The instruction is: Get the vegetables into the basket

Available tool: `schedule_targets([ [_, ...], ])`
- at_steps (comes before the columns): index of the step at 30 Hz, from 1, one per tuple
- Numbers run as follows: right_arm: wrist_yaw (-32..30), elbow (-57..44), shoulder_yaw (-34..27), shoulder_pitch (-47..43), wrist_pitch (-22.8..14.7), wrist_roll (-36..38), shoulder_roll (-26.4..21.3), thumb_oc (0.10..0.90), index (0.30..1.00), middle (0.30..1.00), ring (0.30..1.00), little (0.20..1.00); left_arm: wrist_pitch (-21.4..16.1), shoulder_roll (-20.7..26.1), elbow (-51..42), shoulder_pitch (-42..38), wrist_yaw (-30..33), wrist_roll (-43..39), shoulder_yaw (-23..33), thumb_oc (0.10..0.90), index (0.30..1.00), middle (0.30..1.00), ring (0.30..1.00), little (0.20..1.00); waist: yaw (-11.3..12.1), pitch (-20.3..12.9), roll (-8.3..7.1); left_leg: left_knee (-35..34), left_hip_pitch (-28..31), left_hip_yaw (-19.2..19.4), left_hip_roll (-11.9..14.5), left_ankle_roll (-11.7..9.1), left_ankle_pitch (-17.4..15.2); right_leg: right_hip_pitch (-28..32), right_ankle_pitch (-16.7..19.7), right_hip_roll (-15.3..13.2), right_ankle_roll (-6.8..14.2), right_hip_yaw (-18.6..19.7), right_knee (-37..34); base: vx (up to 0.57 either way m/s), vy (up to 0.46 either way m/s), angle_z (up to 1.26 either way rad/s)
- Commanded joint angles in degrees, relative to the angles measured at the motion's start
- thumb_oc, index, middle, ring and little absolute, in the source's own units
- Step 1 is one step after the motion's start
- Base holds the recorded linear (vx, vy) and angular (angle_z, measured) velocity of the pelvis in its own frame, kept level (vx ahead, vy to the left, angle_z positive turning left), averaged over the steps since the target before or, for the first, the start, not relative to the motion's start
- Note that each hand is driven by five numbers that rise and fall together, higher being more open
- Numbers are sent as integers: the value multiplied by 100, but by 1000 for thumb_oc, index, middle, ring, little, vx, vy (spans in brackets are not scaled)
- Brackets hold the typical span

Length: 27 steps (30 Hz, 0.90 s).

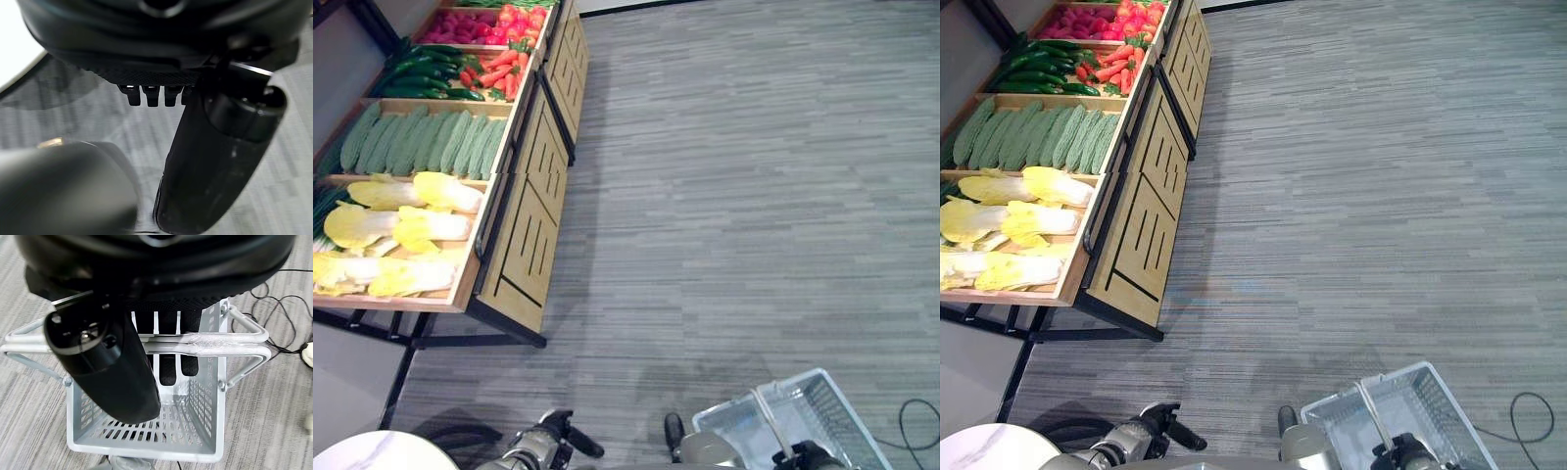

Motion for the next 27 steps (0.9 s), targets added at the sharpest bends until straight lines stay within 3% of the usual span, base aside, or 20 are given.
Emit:
schedule_targets([
  [1,-62,64,-5,86,55,7,-170,400,300,300,300,300,38,294,-142,-114,146,-78,-119,900,1000,1000,1000,1000,202,231,-327,-1120,-149,714,-342,630,643,88,172,-175,797,708,-158,293,88,-15],
  [3,-71,-1,36,84,42,-48,-179,400,300,300,300,300,3,307,-165,-106,188,-111,-86,900,1000,1000,1000,1000,342,247,-369,-1861,-485,627,-198,588,778,311,17,-256,875,821,-200,322,136,-5],
  [5,-115,-8,97,38,14,-104,-180,400,300,300,300,300,-31,309,-187,-108,242,-149,-72,900,1000,1000,1000,1000,510,285,-356,-2544,-770,390,45,424,1270,528,-139,-275,919,1045,-206,411,182,-43],
  [7,-109,3,197,-66,13,-178,-166,400,300,300,300,300,-54,345,-227,-53,308,-157,-33,900,1000,1000,1000,1000,670,286,-402,-2666,-970,251,225,324,1476,720,-252,-332,969,1290,-149,335,137,-104],
  [10,-67,31,303,-150,0,-249,-107,400,300,300,300,300,-45,401,-197,21,296,-159,-4,900,1000,1000,1000,1000,761,213,-408,-2634,-767,448,330,317,1379,1023,-509,-321,1002,1539,-143,245,103,-100],
  [12,-66,37,303,-120,-19,-289,-83,400,300,300,300,300,-72,412,-237,27,301,-138,-17,900,1000,1000,1000,1000,839,129,-407,-2574,-791,651,306,309,1414,1174,-560,-477,1050,1564,-166,269,195,-70],
  [13,-81,68,249,-146,-3,-270,-82,400,300,300,300,300,-85,457,-241,0,332,-139,-24,900,1000,1000,1000,1000,825,45,-423,-2503,-751,796,138,423,1311,1231,-566,-699,1132,1605,-112,178,154,-47],
  [14,-81,68,249,-145,-2,-270,-80,400,300,300,300,300,-85,459,-241,0,332,-139,-25,900,1000,1000,1000,1000,829,44,-435,-2503,-745,806,127,426,1306,1234,-571,-713,1136,1609,-114,332,280,-39],
  [17,-49,37,237,-284,12,-262,-2,400,300,300,300,300,-91,565,-293,-67,298,39,-116,900,1000,1000,1000,1000,792,-35,-512,-2527,-591,1153,-221,681,1049,1012,-294,-1001,1361,1657,234,210,195,-14],
  [19,-63,22,296,-411,22,-328,18,400,300,300,300,300,-68,590,-272,-68,279,109,-131,900,1000,1000,1000,1000,847,-62,-568,-2550,-515,1406,-351,772,918,864,137,-1146,1561,1546,340,103,94,-33],
  [20,-64,22,296,-415,22,-328,18,400,300,300,300,300,-68,590,-272,-71,278,109,-129,900,1000,1000,1000,1000,867,-71,-552,-2554,-530,1419,-323,767,933,839,164,-1121,1555,1567,330,142,99,-67],
  [21,-65,-36,291,-491,17,-294,9,400,300,300,300,300,-46,610,-268,-50,272,83,-106,900,1000,1000,1000,1000,910,-97,-567,-2572,-463,1546,-447,835,838,723,547,-1228,1696,1488,498,100,71,-55],
  [22,-64,-36,291,-491,18,-294,9,400,300,300,300,300,-46,609,-268,-51,272,83,-105,900,1000,1000,1000,1000,920,-102,-564,-2571,-468,1556,-442,836,836,711,551,-1225,1696,1499,499,218,182,-44],
  [23,-89,-82,249,-551,23,-241,-12,400,300,300,300,300,-18,615,-239,-44,263,76,-104,900,1000,1000,1000,1000,908,-89,-552,-2592,-365,1596,-583,931,709,586,784,-1302,1802,1466,807,159,151,-25],
  [27,-96,-116,215,-582,39,-202,-5,400,300,300,300,300,18,630,-161,-42,267,1,8,900,1000,1000,1000,1000,928,-18,-427,-2716,-131,1523,-714,1100,485,116,1359,-1310,1748,1289,1684,128,155,-13],
])
